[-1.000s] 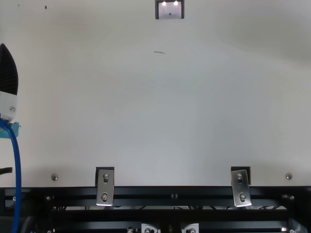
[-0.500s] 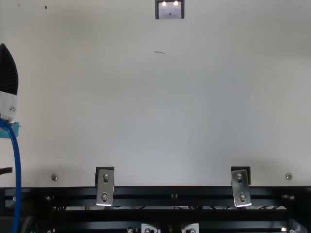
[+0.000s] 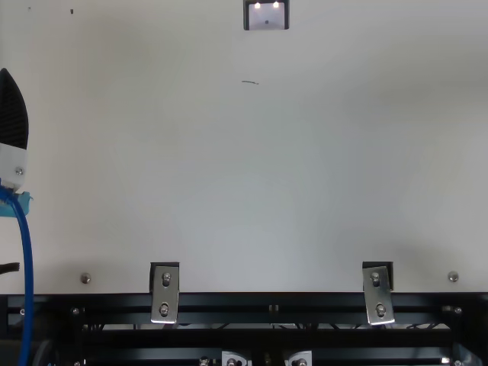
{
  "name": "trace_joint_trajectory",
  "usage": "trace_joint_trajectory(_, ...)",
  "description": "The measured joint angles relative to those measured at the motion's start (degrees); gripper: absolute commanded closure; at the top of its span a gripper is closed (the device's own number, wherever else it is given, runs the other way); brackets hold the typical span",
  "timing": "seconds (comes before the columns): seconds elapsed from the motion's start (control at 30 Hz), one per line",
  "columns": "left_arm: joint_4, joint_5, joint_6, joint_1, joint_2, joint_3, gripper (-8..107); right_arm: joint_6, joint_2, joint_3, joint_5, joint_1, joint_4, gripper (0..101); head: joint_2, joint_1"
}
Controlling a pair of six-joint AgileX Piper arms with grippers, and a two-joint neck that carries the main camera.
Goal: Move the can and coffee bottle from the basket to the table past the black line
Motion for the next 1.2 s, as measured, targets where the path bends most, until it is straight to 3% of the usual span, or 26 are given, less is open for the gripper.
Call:
trace_joint_trajectory(0.27,0.0,0.0,0.0,0.0,0.0,0.0,9,-0.8,0.7,1.4,-1.7,-1.8,1.0,101,0.0,0.0)
trace_joint_trajectory(0.3,0.0,0.0,0.0,0.0,0.0,0.0,9,-0.9,0.8,1.6,-1.8,-2.0,1.2,58,0.0,0.0)
trace_joint_trajectory(0.33,0.0,0.0,0.0,0.0,0.0,0.0,9,-0.9,0.8,1.7,-1.9,-2.1,1.4,0,0.0,0.0)
trace_joint_trajectory(0.67,0.0,0.0,0.0,0.0,0.0,0.0,9,-1.4,-1.5,2.5,-2.3,-1.9,3.1,0,0.3,0.0)
trace_joint_trajectory(1.2,0.0,0.0,0.0,0.0,0.0,0.0,9,-2.8,-9.9,-3.8,6.0,4.4,9.1,0,4.1,-0.3)
